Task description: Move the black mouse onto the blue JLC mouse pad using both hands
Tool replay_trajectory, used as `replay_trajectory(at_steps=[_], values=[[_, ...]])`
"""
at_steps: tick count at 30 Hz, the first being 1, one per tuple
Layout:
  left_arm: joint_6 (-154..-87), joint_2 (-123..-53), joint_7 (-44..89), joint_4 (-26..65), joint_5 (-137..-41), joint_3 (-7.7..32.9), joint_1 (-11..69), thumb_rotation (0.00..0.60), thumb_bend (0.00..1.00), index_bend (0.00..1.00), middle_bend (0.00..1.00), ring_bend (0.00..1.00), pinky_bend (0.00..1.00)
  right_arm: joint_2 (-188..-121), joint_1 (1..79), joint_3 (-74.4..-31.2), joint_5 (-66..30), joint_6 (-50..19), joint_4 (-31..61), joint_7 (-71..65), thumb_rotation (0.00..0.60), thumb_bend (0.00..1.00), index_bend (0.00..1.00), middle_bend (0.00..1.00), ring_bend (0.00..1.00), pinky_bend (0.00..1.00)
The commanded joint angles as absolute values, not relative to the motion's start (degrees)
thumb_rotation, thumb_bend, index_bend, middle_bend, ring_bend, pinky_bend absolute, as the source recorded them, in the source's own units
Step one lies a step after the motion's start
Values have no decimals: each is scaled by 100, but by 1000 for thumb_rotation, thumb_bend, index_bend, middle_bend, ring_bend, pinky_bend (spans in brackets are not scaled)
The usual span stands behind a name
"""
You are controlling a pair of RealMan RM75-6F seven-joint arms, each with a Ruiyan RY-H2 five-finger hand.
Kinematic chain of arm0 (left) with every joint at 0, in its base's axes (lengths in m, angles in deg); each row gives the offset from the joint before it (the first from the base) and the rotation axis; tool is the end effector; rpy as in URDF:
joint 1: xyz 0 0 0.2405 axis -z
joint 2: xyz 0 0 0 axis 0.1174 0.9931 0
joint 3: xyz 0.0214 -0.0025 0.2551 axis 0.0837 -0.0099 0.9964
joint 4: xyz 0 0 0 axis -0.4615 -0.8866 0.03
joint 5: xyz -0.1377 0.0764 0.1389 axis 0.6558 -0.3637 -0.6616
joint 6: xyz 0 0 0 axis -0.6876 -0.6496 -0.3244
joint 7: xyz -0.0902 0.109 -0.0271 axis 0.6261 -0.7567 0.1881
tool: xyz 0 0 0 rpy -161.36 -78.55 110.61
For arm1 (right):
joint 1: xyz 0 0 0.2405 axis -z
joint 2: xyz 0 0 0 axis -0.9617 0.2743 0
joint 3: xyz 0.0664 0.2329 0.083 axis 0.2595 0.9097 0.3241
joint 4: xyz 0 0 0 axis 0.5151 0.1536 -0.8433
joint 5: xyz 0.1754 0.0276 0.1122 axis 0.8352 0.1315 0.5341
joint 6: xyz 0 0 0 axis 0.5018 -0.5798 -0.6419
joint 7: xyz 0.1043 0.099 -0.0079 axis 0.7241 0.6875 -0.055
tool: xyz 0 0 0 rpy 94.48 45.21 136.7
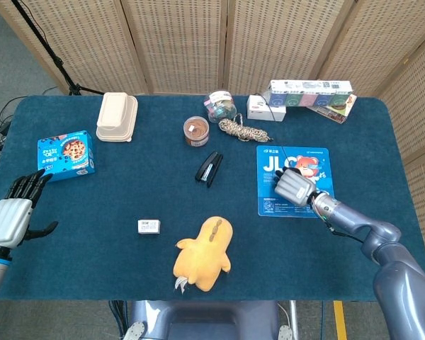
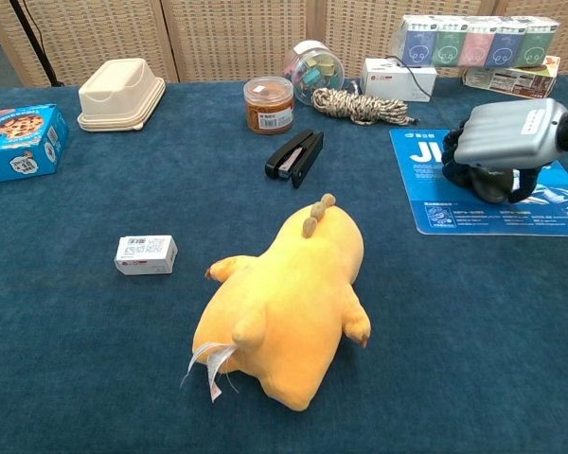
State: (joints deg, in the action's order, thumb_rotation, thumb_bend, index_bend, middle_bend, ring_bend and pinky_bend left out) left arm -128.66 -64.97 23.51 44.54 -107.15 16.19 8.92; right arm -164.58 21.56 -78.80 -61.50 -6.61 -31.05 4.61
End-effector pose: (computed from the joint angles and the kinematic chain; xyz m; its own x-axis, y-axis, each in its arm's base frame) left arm -0.2812 0.2401 0.1541 0.3580 0.1197 0.9260 0.9333 -0.0772 -0.3508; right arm -0.2454 -0.4238 0.0182 0.9576 0.1455 0.2485 -0.0645 -0.7328 0.6774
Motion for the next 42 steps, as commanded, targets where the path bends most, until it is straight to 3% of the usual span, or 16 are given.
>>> replay_trajectory(at_steps=[1, 4, 7, 15, 25, 27, 28, 31, 36, 42], values=[[-12856, -6503, 2361, 4468, -10720, 1622, 897, 600, 197, 0, 0, 0, 3, -16400, 2132, -7864, -6110, -509, -3015, 404, 600, 392, 287, 268, 149, 318], [-12838, -6493, 2369, 4462, -10722, 1625, 903, 600, 193, 0, 0, 0, 2, -16355, 2138, -7807, -6033, -395, -2885, 293, 600, 363, 147, 152, 51, 270], [-12834, -6487, 2374, 4461, -10718, 1626, 903, 600, 193, 0, 0, 0, 0, -16310, 2142, -7775, -6000, -367, -2777, 207, 600, 357, 97, 85, 13, 255], [-12816, -6474, 2344, 4451, -10723, 1637, 909, 600, 191, 0, 0, 0, 0, -15970, 2114, -7693, -5982, -497, -2201, -69, 600, 352, 70, 41, 0, 254], [-12886, -6492, 2277, 4462, -10782, 1685, 863, 600, 192, 0, 0, 0, 0, -14745, 2350, -7339, -5695, -1067, -163, -1112, 600, 338, 52, 0, 0, 244], [-12992, -6509, 2223, 4463, -10783, 1694, 802, 600, 191, 0, 0, 0, 0, -14455, 2606, -7211, -5463, -1318, 351, -1355, 600, 284, 33, 0, 0, 205], [-13110, -6544, 2143, 4456, -10774, 1690, 745, 600, 191, 0, 0, 0, 0, -14259, 2771, -7152, -5213, -1302, 719, -1515, 600, 177, 16, 0, 0, 151], [-13524, -6708, 1771, 4399, -10732, 1676, 551, 600, 178, 0, 0, 0, 0, -13739, 3167, -7012, -4477, -1220, 1812, -1928, 600, 0, 0, 0, 0, 18], [-14014, -6952, 1521, 4287, -10729, 1726, 253, 600, 137, 0, 0, 0, 0, -13573, 4066, -6813, -3944, -2293, 2564, -2113, 600, 0, 0, 0, 0, 0], [-14070, -7030, 1920, 4058, -10647, 1815, 23, 600, 136, 0, 0, 0, 0, -13800, 5013, -6737, -3912, -3493, 2548, -1778, 600, 0, 0, 0, 0, 0]])
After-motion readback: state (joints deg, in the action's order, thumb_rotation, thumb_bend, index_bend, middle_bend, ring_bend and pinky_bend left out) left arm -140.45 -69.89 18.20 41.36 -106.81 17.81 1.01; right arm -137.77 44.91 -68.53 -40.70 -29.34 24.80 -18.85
